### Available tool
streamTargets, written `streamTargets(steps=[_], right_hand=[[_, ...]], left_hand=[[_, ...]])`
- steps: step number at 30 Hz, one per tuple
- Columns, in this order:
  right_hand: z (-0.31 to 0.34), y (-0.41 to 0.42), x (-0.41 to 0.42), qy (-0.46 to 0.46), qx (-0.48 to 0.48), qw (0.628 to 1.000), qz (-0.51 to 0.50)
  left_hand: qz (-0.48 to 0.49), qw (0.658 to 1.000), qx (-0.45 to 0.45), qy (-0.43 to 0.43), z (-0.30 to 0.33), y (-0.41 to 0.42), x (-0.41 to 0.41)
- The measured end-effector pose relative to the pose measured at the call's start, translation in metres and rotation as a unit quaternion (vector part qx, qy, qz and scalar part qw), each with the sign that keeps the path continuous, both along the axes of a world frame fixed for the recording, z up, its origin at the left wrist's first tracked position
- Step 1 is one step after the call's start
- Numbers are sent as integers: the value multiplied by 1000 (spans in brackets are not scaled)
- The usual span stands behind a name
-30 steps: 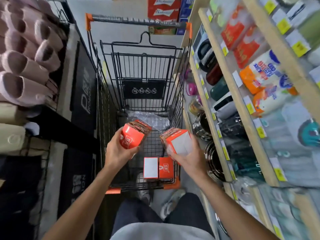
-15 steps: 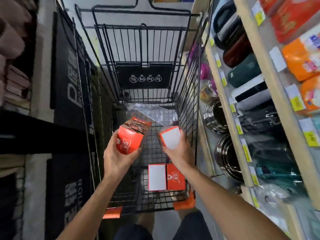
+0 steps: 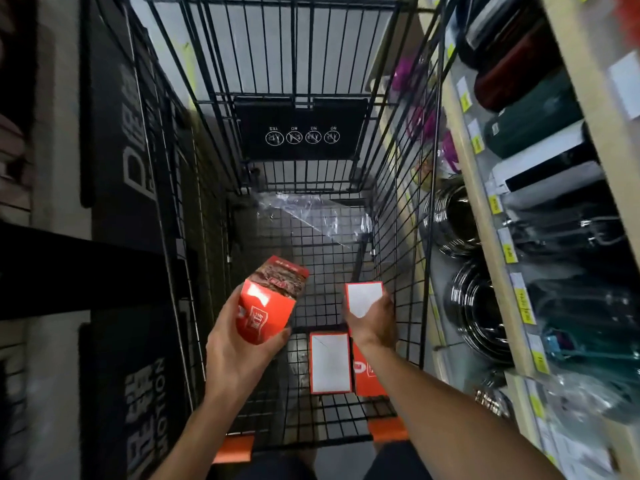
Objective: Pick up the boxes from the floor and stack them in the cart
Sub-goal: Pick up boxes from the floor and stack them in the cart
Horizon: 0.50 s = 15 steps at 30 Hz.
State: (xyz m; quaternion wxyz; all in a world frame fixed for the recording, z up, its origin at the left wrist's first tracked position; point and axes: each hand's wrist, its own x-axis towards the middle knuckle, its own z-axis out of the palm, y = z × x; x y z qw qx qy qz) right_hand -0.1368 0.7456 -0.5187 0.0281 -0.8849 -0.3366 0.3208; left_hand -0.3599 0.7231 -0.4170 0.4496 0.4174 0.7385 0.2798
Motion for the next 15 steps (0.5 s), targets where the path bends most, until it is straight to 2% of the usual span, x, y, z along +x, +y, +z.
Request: streamTargets(steps=[10, 15], right_hand=[[15, 6, 2, 101, -60, 992, -33], [45, 7, 10, 144, 1, 989, 28]], left_hand=[[-28, 999, -33, 24, -10, 8, 2], [-27, 998, -52, 38, -23, 26, 20]])
